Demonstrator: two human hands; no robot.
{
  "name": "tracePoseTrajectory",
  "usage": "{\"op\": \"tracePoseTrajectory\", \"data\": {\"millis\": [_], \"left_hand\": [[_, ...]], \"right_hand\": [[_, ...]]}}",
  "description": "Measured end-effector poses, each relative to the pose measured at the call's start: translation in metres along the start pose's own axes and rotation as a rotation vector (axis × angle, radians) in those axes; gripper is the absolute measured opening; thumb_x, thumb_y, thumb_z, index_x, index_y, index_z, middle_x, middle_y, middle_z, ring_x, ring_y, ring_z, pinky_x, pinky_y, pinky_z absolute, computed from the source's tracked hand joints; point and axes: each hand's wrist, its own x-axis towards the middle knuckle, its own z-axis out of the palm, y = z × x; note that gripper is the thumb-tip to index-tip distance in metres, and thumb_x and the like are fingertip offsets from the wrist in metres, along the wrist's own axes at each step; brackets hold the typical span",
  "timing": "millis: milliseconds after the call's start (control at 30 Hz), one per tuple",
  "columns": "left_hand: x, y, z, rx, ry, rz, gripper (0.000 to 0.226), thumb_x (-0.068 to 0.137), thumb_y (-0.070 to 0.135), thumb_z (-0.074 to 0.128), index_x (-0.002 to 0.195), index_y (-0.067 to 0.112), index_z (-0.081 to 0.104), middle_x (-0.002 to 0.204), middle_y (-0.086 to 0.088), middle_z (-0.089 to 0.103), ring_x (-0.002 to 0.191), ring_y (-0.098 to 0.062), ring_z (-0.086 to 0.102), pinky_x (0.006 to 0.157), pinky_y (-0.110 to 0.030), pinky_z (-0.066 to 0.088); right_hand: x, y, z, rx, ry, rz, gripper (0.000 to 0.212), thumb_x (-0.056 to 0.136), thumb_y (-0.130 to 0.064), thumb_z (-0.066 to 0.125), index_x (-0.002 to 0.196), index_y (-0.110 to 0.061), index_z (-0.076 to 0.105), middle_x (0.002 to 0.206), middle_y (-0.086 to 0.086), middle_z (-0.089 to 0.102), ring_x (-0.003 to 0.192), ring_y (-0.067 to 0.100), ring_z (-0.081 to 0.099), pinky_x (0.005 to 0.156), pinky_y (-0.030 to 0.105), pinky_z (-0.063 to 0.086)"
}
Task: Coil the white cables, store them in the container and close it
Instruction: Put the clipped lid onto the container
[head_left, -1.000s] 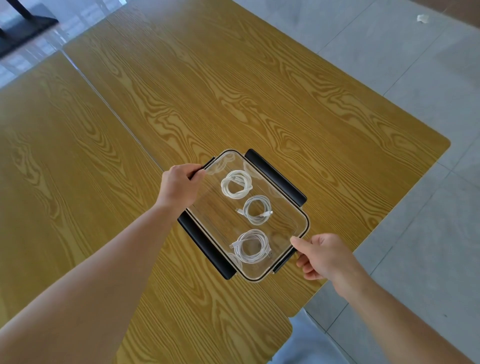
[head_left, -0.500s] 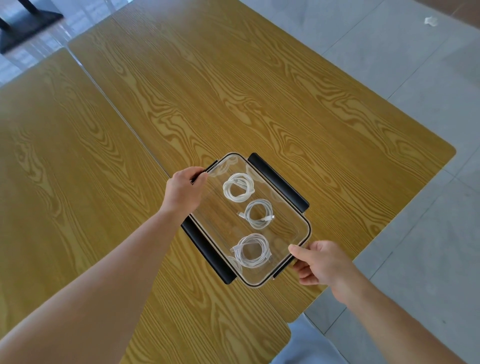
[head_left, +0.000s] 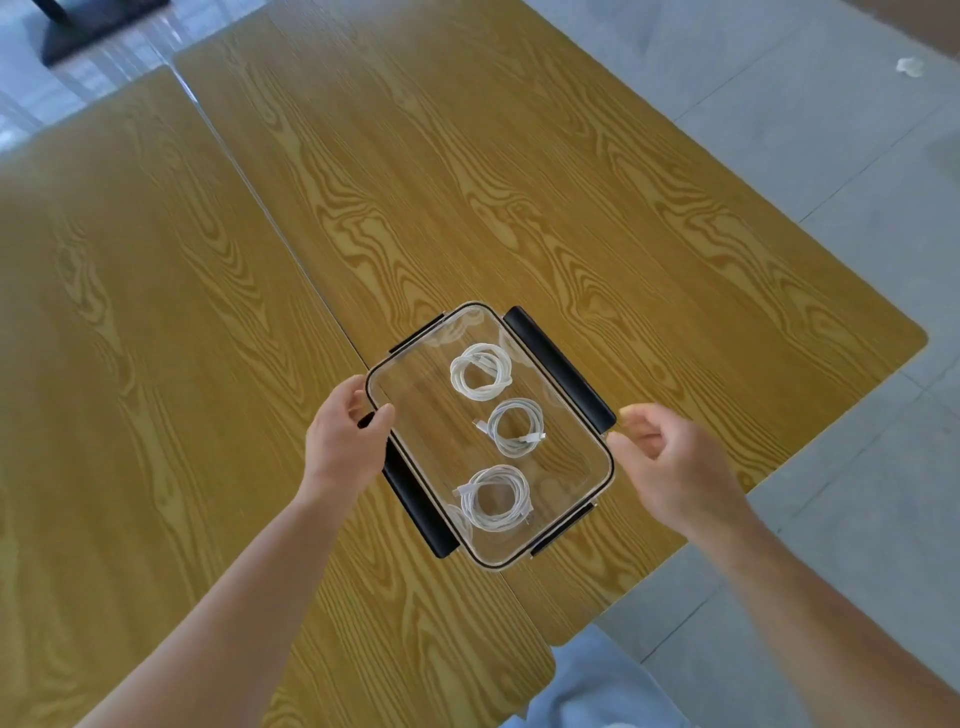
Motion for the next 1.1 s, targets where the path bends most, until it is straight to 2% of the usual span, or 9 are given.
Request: {"op": "tracePoseTrajectory", "data": {"millis": [100,167,333,467,567,633,767,867,1100], "left_hand": [[-0.02,-0.009,-0.001,-0.017,0.053,-0.042,0.055,0.092,0.031,0.065,0.142,0.024,0.047,0.132,0.005,0.057,0.122,-0.014,0.053,0.096,-0.03,0.044],[-0.032,-0.013,0.001,-0.037,0.096,-0.046,0.049,0.088,0.032,0.069,0.134,0.024,0.053,0.12,0.005,0.062,0.11,-0.012,0.058,0.096,-0.035,0.049],[-0.053,-0.02,0.01,-0.086,0.152,-0.091,0.044,0.085,0.031,0.073,0.125,0.025,0.058,0.11,0.006,0.061,0.1,-0.011,0.059,0.088,-0.028,0.047],[-0.063,-0.02,0.02,-0.171,0.141,-0.147,0.044,0.085,0.032,0.073,0.126,0.024,0.061,0.105,0.011,0.066,0.093,-0.006,0.063,0.076,-0.018,0.048],[-0.069,-0.014,0.026,-0.22,0.13,-0.169,0.044,0.087,0.028,0.073,0.128,0.022,0.06,0.098,0.012,0.069,0.088,-0.001,0.066,0.065,-0.011,0.046],[-0.069,-0.012,0.028,-0.253,0.137,-0.184,0.044,0.087,0.026,0.073,0.129,0.02,0.061,0.096,0.012,0.071,0.087,0.0,0.067,0.059,-0.009,0.047],[-0.069,-0.013,0.027,-0.277,0.14,-0.217,0.041,0.084,0.023,0.075,0.124,0.019,0.066,0.094,0.01,0.074,0.087,-0.001,0.07,0.074,-0.017,0.055],[-0.066,-0.015,0.028,-0.306,0.128,-0.253,0.04,0.082,0.021,0.077,0.12,0.018,0.067,0.092,0.008,0.075,0.087,-0.005,0.072,0.084,-0.033,0.06],[-0.061,-0.017,0.032,-0.392,0.114,-0.299,0.042,0.081,0.019,0.078,0.121,0.019,0.065,0.098,0.004,0.074,0.091,-0.013,0.072,0.082,-0.038,0.061]], "right_hand": [[0.012,-0.015,0.0,-0.102,0.051,-0.225,0.038,0.095,-0.022,0.063,0.131,-0.01,0.062,0.127,0.004,0.068,0.116,0.018,0.063,0.103,0.034,0.049],[0.021,-0.024,0.002,-0.165,0.036,-0.331,0.037,0.095,-0.017,0.063,0.131,-0.007,0.063,0.131,0.008,0.067,0.122,0.02,0.062,0.104,0.024,0.043],[0.037,-0.04,0.009,-0.273,-0.044,-0.402,0.041,0.095,-0.016,0.063,0.135,-0.007,0.06,0.139,0.007,0.062,0.129,0.019,0.058,0.099,0.013,0.03],[0.047,-0.048,0.012,-0.31,-0.076,-0.384,0.039,0.096,-0.015,0.061,0.134,-0.005,0.06,0.114,0.01,0.073,0.077,0.018,0.069,0.072,0.019,0.051],[0.052,-0.047,0.013,-0.331,-0.12,-0.334,0.047,0.096,-0.019,0.061,0.142,-0.01,0.053,0.082,0.002,0.069,0.047,0.003,0.049,0.046,0.01,0.035],[0.055,-0.046,0.013,-0.346,-0.144,-0.309,0.05,0.097,-0.021,0.06,0.145,-0.012,0.049,0.092,0.008,0.073,0.046,0.003,0.047,0.043,0.009,0.032],[0.059,-0.048,0.013,-0.357,-0.175,-0.313,0.045,0.099,-0.022,0.057,0.142,-0.012,0.053,0.118,0.011,0.072,0.08,0.016,0.07,0.067,0.019,0.054],[0.064,-0.047,0.015,-0.338,-0.193,-0.295,0.043,0.098,-0.02,0.057,0.14,-0.011,0.056,0.13,0.009,0.068,0.112,0.024,0.067,0.092,0.03,0.052],[0.071,-0.04,0.018,-0.184,-0.234,-0.213,0.04,0.094,-0.015,0.063,0.134,-0.011,0.061,0.127,0.007,0.07,0.119,0.016,0.064,0.098,0.022,0.045]]}}
